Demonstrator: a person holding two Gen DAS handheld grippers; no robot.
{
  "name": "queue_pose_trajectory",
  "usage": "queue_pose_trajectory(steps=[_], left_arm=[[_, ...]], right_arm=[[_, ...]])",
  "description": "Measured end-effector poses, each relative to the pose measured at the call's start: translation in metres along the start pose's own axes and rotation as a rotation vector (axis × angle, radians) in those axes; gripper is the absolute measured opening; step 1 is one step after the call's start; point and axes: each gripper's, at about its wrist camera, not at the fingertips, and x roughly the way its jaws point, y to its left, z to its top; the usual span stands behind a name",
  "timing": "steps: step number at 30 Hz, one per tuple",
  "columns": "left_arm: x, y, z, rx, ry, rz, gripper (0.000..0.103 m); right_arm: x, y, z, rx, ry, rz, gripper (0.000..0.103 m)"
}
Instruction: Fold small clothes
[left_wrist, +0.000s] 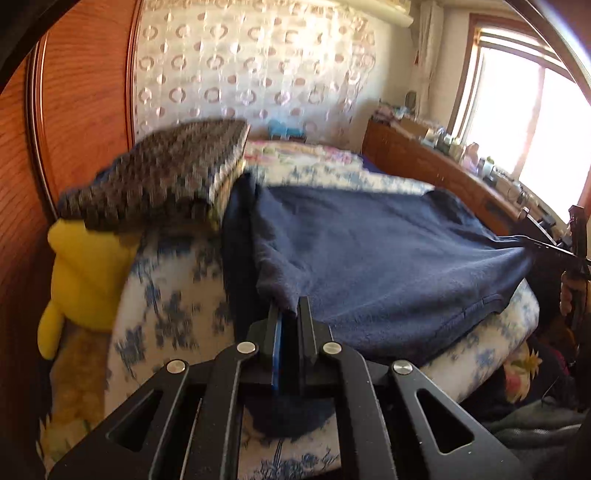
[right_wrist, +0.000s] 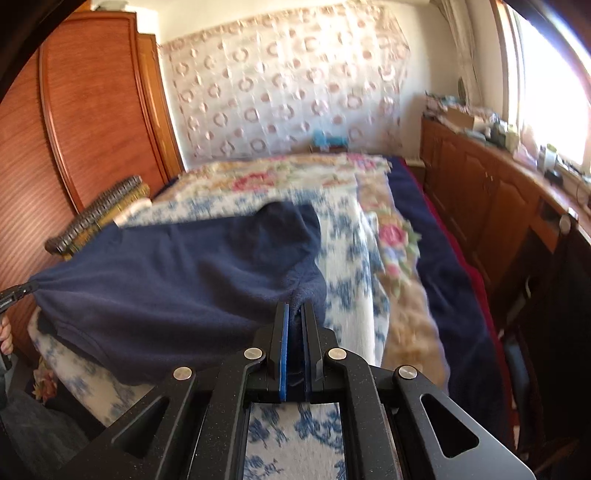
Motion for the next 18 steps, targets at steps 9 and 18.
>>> queue_pose_trajectory(steps=[9, 18], left_arm=[[0.007, -0.007, -0.017, 0.026, 0.044, 0.041, 0.015], [0.001, 0.002, -0.014, 0.020, 0.011, 0.061, 0.072]], right_arm=[[0.014, 0.014, 0.009, -0.011, 0.049, -0.036, 0.006], [-0.008, 0.025, 0.007, -0.047, 0.004, -0.036, 0.011]])
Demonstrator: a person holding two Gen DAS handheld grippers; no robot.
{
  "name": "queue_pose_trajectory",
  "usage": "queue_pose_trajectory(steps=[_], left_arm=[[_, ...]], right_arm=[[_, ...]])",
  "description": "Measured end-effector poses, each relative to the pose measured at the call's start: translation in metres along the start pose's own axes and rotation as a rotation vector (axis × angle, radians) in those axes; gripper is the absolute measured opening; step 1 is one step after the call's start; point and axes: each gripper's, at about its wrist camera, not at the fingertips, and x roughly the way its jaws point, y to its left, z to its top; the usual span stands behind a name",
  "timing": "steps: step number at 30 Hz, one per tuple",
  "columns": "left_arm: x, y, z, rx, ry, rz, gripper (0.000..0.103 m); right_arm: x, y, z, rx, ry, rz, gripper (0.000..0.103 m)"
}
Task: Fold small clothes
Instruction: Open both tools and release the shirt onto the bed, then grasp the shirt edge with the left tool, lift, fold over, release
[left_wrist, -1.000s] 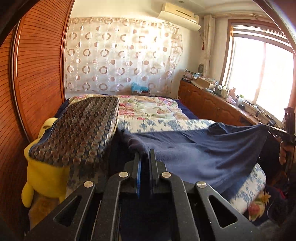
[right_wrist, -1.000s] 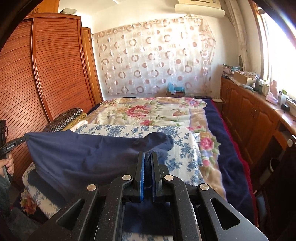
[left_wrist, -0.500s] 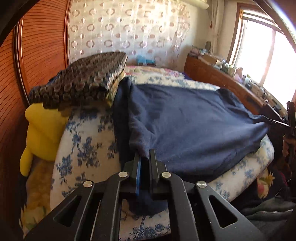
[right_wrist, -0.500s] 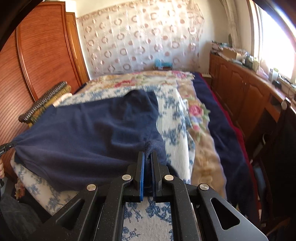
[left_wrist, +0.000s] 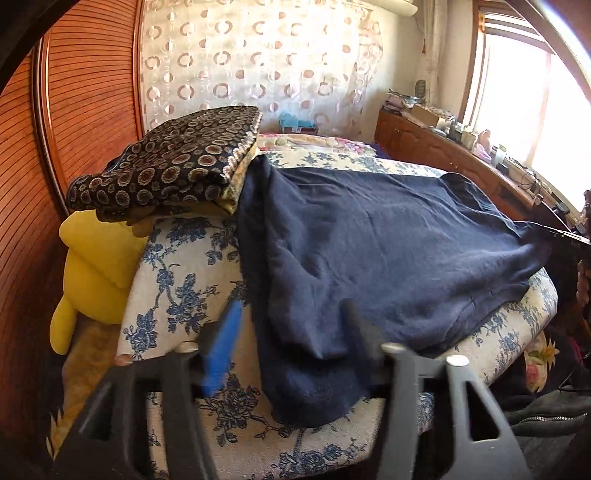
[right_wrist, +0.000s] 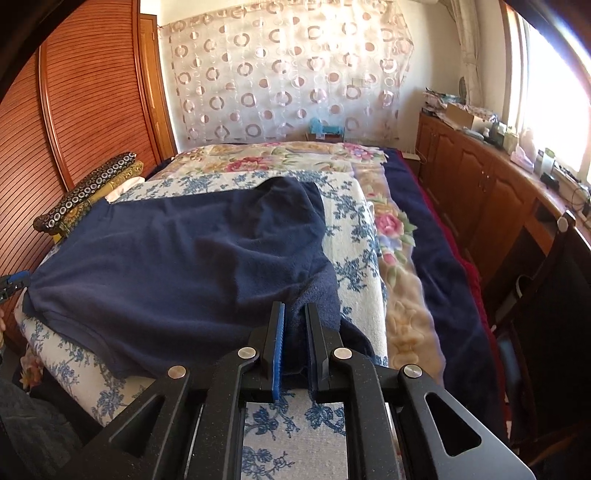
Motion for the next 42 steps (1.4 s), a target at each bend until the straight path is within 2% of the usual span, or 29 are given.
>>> queue_pose_trajectory(steps=[2, 4, 7, 15, 24, 29, 31, 33, 34, 36, 38, 42], left_arm=[[0.003, 0.004, -0.001, -0.013, 0.007, 0.003, 0.074], [0.007, 0.006, -0.003, -0.022, 0.023, 0.018, 0.074], [0.013, 0.011, -0.007, -0.040, 0.044, 0.030, 0.074], [0.018, 0.015, -0.013, -0.053, 0.060, 0.043, 0.074], [0.024, 0.014, -0.018, -0.060, 0.071, 0.033, 0.074], [0.022, 0.014, -0.019, -0.067, 0.060, 0.014, 0.074], [0.021, 0.013, -0.020, -0.064, 0.056, -0.005, 0.066], [0.021, 0.012, -0.020, -0.069, 0.054, -0.030, 0.052], [0.021, 0.012, -0.020, -0.079, 0.056, -0.054, 0.048], [0.022, 0.012, -0.018, -0.090, 0.061, -0.080, 0.027], [0.024, 0.011, -0.017, -0.098, 0.068, -0.104, 0.012], [0.019, 0.000, -0.007, -0.071, 0.035, -0.133, 0.010]], right_arm=[[0.004, 0.001, -0.003, 0.003, -0.008, 0.011, 0.014], [0.004, 0.004, -0.004, 0.001, -0.013, 0.019, 0.027], [0.005, 0.007, -0.005, -0.004, -0.018, 0.034, 0.038], [0.014, 0.029, -0.004, -0.047, -0.011, 0.059, 0.040], [0.049, 0.059, -0.012, -0.092, 0.041, 0.108, 0.041], [0.072, 0.064, -0.017, -0.125, 0.088, 0.076, 0.041], [0.076, 0.062, -0.018, -0.127, 0.094, 0.072, 0.043], [0.076, 0.060, -0.019, -0.131, 0.084, 0.076, 0.046], [0.077, 0.061, -0.020, -0.136, 0.081, 0.077, 0.048], [0.076, 0.066, -0.022, -0.158, 0.074, 0.075, 0.053], [0.077, 0.075, -0.025, -0.185, 0.073, 0.069, 0.060], [0.075, 0.074, -0.026, -0.175, 0.082, 0.067, 0.062]])
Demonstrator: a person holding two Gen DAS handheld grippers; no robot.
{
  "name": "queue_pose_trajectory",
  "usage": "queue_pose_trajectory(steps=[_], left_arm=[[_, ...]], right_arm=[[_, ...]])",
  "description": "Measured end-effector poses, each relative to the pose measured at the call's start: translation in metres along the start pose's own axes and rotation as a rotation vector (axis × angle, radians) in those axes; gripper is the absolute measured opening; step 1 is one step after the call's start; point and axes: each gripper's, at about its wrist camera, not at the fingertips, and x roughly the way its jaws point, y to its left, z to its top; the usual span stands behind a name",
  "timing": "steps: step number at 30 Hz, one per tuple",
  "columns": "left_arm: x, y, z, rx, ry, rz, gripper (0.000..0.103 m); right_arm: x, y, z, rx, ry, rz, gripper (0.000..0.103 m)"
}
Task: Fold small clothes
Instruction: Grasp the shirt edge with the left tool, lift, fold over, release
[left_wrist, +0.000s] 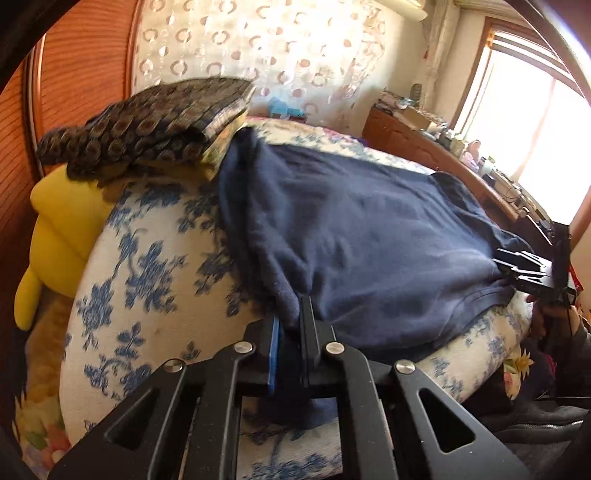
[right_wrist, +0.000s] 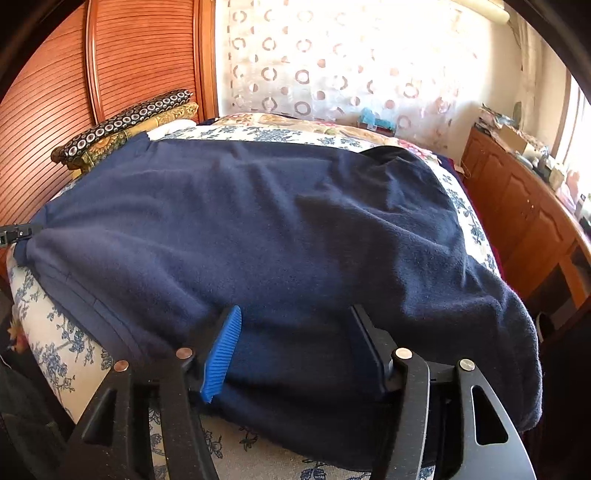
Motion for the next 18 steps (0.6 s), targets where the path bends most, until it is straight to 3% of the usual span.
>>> queue_pose_trajectory(steps=[9, 18], left_arm=[[-0.014, -0.048, 0.060, 0.103, -0.088, -0.098, 0.009], [0.006, -0.155, 0.136, 0.315, -0.117, -0.242, 0.009]], right_arm=[[-0.011, 0.000, 0.000, 0.017, 0.007, -0.009, 0.062], [-0.047, -0.027, -0.007, 0.091, -0.073, -0.017, 0.059]])
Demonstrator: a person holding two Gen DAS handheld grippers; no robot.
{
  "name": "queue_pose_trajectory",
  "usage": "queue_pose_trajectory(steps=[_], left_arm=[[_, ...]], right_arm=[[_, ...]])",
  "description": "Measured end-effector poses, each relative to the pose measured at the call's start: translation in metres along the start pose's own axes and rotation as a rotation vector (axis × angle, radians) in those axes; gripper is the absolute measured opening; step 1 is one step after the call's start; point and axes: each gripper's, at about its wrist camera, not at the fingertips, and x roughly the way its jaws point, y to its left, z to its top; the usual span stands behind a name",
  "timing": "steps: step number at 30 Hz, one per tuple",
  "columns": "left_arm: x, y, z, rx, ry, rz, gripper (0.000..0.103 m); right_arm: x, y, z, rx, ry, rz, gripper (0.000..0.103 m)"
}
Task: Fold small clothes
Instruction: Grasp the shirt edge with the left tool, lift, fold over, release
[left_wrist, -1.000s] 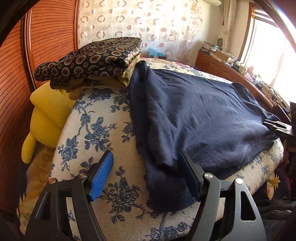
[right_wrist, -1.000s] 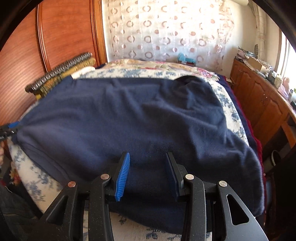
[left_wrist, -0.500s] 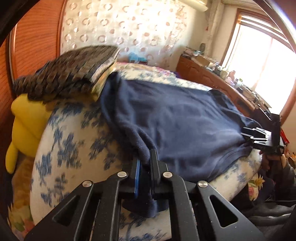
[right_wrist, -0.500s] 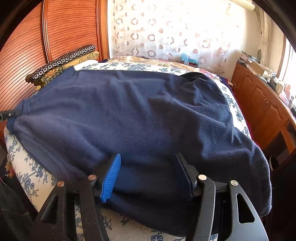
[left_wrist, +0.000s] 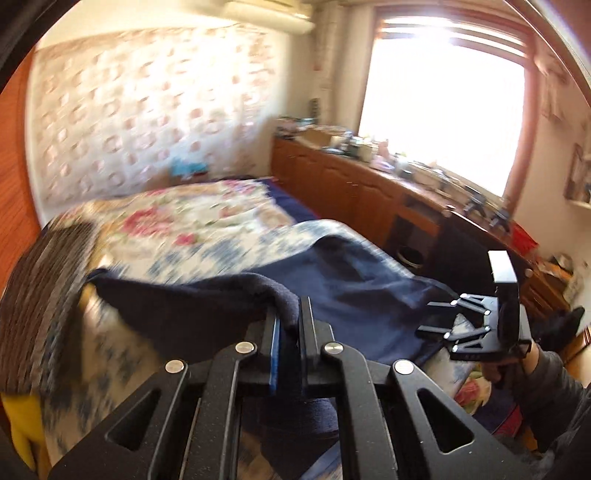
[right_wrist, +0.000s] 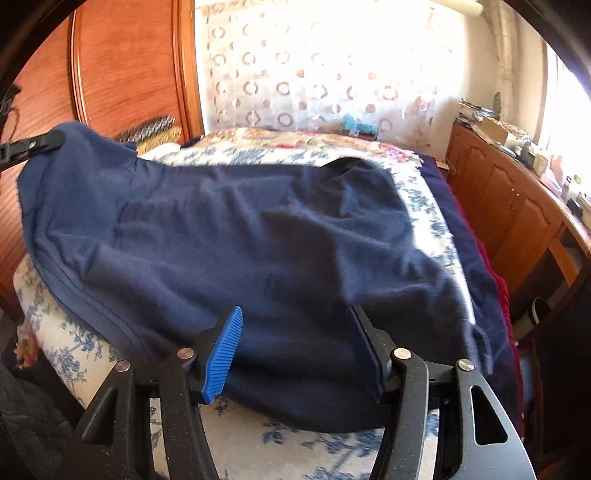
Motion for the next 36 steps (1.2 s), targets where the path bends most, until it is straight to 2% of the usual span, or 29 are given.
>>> queue_pose_trajectory(steps=[4, 11, 15, 17, 19, 21, 23, 25, 30, 32, 36], left_arm=[[0.022, -0.037, 0.035, 0.078, 0.001, -0.055, 0.009], [0.037, -0.100, 0.077, 0.183, -0.014, -0.157, 0.009], [0.055, -0.123, 0.087, 0.222, 0.023, -0.191, 0.009], [0.069, -0.127, 0.087, 0.228, 0.051, -0.176, 0.009], [0.078, -0.126, 0.082, 0.237, 0.069, -0.166, 0.013], [0.083, -0.125, 0.079, 0.235, 0.073, -0.168, 0.034], [0.086, -0.124, 0.077, 0.227, 0.072, -0.163, 0.045], [0.084, -0.116, 0.074, 0.217, 0.076, -0.157, 0.047], [0.084, -0.088, 0.058, 0.214, 0.087, -0.094, 0.072], [0.085, -0.074, 0.049, 0.200, 0.098, -0.072, 0.076], [0.086, -0.039, 0.030, 0.157, 0.121, -0.028, 0.076]], right_arm=[[-0.016, -0.011, -0.003, 0.034, -0.035, -0.003, 0.056], [-0.037, -0.027, -0.014, 0.070, -0.069, -0.018, 0.055], [-0.044, -0.033, -0.021, 0.099, -0.082, -0.020, 0.055], [-0.045, -0.038, -0.024, 0.110, -0.082, -0.022, 0.055], [-0.047, -0.043, -0.028, 0.118, -0.078, -0.027, 0.055], [-0.049, -0.045, -0.032, 0.128, -0.073, -0.031, 0.055], [-0.050, -0.045, -0.032, 0.135, -0.068, -0.035, 0.055], [-0.049, -0.045, -0.030, 0.139, -0.069, -0.038, 0.055], [-0.047, -0.043, -0.017, 0.127, -0.076, -0.034, 0.055], [-0.044, -0.041, -0.010, 0.106, -0.076, -0.033, 0.055], [-0.030, -0.030, 0.010, 0.049, -0.072, -0.021, 0.055]])
